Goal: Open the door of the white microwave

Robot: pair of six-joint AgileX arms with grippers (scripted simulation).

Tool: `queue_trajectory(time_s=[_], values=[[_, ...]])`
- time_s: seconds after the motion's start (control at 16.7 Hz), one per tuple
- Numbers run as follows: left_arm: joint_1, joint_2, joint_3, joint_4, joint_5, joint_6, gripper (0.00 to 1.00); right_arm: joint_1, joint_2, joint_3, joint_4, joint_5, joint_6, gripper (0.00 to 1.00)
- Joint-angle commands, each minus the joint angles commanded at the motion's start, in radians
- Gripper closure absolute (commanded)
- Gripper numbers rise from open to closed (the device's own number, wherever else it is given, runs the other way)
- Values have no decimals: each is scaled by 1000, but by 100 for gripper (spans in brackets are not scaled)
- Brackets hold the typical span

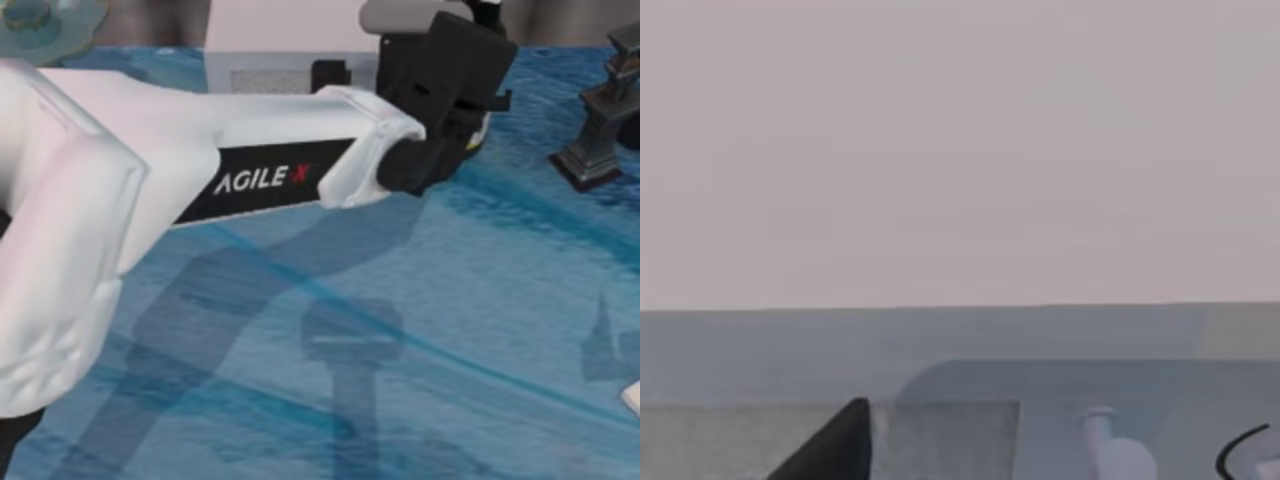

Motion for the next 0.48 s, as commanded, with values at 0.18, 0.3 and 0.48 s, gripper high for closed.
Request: queue_trajectory(time_s=[0.18, 0.3, 0.48], values=[[0, 0, 0, 0, 0, 0, 0, 0, 0, 0, 0, 0, 0, 0], [0, 0, 0, 0, 0, 0, 15, 0, 0, 0, 0, 0, 0, 0], [0, 0, 0, 0, 0, 0, 38, 0, 0, 0, 0, 0, 0, 0]])
